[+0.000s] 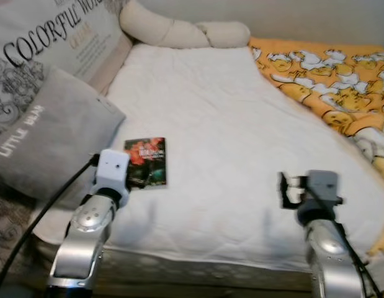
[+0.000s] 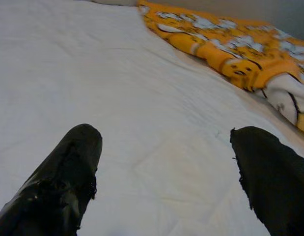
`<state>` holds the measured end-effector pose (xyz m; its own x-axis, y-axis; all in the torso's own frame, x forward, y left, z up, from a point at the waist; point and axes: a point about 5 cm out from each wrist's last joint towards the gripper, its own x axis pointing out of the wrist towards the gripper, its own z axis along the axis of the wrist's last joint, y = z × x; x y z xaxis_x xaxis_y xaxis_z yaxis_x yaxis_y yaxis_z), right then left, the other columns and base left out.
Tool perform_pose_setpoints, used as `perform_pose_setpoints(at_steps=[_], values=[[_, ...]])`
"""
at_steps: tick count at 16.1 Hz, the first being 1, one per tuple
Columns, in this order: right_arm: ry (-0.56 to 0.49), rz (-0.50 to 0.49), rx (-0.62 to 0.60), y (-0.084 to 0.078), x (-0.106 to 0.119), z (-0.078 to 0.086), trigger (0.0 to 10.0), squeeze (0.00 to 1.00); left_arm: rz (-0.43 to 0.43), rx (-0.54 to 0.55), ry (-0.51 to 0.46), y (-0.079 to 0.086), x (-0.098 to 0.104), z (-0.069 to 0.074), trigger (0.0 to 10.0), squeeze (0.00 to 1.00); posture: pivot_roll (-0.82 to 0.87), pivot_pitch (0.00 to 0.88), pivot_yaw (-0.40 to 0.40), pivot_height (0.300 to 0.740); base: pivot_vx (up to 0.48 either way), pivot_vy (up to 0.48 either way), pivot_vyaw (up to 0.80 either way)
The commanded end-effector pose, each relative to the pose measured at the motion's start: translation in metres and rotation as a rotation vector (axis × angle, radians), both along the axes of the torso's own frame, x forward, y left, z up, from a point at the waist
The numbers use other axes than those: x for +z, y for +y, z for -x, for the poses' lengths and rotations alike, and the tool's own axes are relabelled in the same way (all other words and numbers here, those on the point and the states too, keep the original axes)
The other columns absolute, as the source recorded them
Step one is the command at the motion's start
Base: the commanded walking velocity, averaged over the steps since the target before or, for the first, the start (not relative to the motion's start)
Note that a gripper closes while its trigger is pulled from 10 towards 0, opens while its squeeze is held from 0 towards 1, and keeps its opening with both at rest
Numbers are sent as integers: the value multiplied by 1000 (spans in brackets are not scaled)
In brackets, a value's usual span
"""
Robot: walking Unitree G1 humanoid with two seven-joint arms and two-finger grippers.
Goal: Clean up the room
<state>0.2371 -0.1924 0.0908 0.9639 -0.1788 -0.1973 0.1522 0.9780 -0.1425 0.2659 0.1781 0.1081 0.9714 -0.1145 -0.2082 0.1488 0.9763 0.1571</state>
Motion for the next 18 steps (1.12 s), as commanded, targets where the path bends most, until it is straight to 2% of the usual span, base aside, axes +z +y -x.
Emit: perform_pose_setpoints(at_steps=[1,7,9,10,12,14,17,18], values=[[-37,32,1,-4,3,-1,10000,1000,-2,-3,-21,-3,3,-2,10000,102,-67,0,9,740,0,-480,0],[-12,24,-61,-10,-2,1,10000,1000,-18,17,-22,6,5,-3,10000,102,-56,0,34,740,0,-480,0],[9,-32,-85,-9,-6,2,10000,1000,-26,17,-18,8,6,-3,10000,98,-54,0,34,740,0,-480,0],[5,-23,-71,-7,-5,-1,10000,1000,-32,19,-20,8,6,-3,10000,102,-47,0,29,740,0,-461,0],[-6,-23,-51,-2,-3,-5,10000,1000,10,51,-21,9,5,-2,10000,82,-43,0,20,740,0,-127,0],[-15,-41,-20,3,0,-7,10000,1000,-17,53,-45,7,6,-5,10000,110,-48,0,18,740,0,0,0],[-17,-25,-19,2,2,-10,10000,1000,26,44,-44,6,6,-7,10000,129,-55,0,21,740,0,0,0],[-30,-44,-12,2,4,-12,10000,1000,71,65,-25,8,9,-9,10000,125,-56,0,22,740,0,0,0]])
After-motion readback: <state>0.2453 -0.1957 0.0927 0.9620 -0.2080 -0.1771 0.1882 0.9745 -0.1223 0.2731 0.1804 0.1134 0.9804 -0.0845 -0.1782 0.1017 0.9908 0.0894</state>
